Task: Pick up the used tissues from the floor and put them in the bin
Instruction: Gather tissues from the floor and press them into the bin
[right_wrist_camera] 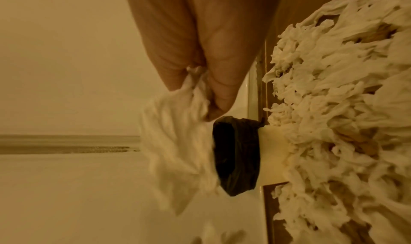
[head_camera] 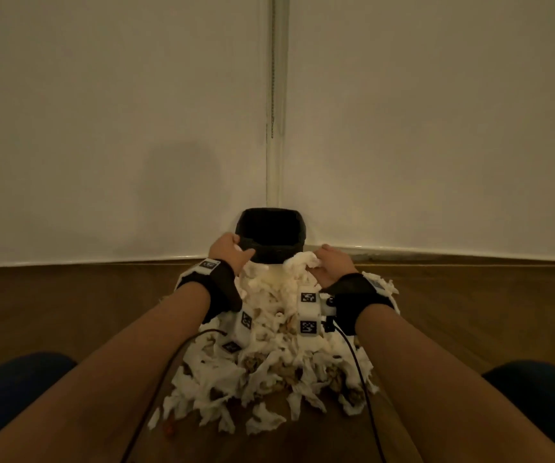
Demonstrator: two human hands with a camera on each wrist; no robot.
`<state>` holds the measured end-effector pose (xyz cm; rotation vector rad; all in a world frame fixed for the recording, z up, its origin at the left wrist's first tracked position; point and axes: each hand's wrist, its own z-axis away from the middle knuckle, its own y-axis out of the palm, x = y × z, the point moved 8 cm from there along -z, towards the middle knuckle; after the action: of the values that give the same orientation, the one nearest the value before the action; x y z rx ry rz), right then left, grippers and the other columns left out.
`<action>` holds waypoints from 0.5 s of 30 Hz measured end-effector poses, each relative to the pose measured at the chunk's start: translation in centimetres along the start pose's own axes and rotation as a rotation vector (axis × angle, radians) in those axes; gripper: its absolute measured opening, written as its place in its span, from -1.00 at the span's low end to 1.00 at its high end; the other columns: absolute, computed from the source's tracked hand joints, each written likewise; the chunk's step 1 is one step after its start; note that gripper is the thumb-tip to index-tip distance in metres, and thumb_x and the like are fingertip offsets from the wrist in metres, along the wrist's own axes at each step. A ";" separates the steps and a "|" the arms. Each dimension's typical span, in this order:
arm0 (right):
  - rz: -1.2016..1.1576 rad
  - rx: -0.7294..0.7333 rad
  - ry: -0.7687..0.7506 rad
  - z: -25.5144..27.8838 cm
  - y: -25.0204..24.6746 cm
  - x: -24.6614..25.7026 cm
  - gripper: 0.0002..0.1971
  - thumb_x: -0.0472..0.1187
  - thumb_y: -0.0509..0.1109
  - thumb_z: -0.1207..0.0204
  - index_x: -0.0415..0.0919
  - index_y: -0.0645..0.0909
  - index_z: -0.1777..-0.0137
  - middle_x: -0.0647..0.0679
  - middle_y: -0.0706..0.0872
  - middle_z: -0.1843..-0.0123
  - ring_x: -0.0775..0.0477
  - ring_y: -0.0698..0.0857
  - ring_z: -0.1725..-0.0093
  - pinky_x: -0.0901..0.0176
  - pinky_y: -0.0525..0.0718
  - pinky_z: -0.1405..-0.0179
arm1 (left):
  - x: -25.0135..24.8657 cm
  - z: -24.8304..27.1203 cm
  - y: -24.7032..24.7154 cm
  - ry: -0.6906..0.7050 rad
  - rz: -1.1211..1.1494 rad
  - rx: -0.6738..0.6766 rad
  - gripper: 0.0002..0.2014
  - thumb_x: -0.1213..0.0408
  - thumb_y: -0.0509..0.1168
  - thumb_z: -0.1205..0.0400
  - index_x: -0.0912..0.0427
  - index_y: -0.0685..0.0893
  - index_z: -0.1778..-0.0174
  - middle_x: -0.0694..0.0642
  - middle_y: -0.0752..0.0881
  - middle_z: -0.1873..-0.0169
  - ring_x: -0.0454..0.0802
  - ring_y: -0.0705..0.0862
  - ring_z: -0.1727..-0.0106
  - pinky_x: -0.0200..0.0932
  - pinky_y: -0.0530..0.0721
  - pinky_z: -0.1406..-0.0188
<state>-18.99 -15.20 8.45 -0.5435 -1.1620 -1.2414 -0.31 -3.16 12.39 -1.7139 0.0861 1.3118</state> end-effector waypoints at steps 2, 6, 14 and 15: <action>-0.303 0.138 0.098 1.8 1.2 0.1 -0.71 -0.42 0.05 -0.70 -0.21 0.52 -0.26 -0.19 0.57 -0.12 -0.25 0.57 -0.26 0.37 0.52 -0.14 | -1.0 1.0 -0.7 0.015 0.043 -0.027 -0.90 0.47 0.17 -0.62 0.24 0.46 0.00 0.39 0.60 -0.16 0.29 0.56 -0.21 -0.05 0.47 -0.19; -0.194 0.068 -0.038 3.9 0.8 1.4 -0.56 -0.55 0.00 -0.67 -0.37 0.32 -0.53 -0.42 0.48 -0.39 -0.39 0.55 -0.31 -0.06 0.59 -0.21 | -2.4 3.1 -1.6 -0.062 0.330 -0.047 -0.79 0.54 0.06 -0.64 0.22 0.45 -0.11 0.27 0.57 -0.10 0.31 0.55 -0.28 0.01 0.49 -0.27; 0.103 -0.026 -0.090 4.2 -0.6 2.4 -0.59 -0.07 0.07 -0.72 -0.29 0.64 -0.28 -0.11 0.59 0.24 -0.05 0.51 0.29 0.06 0.56 0.12 | -3.1 4.0 -2.7 -0.094 0.478 -0.075 -0.78 0.37 0.04 -0.66 0.12 0.52 0.23 0.15 0.54 0.33 -0.01 0.51 0.55 -0.40 0.44 0.73; 0.064 -0.021 -0.063 4.2 -0.4 2.1 -0.54 0.00 0.02 -0.72 -0.28 0.68 -0.19 -0.11 0.53 0.31 -0.04 0.48 0.36 0.09 0.53 0.26 | -3.3 3.9 -2.9 -0.053 0.402 -0.086 -0.78 0.41 0.00 -0.67 0.14 0.53 0.16 0.18 0.53 0.28 -0.02 0.46 0.53 -0.38 0.43 0.72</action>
<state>-21.18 -12.69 11.79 -0.6353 -1.1767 -1.1900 -2.90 -0.37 16.81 -1.7925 0.3638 1.6733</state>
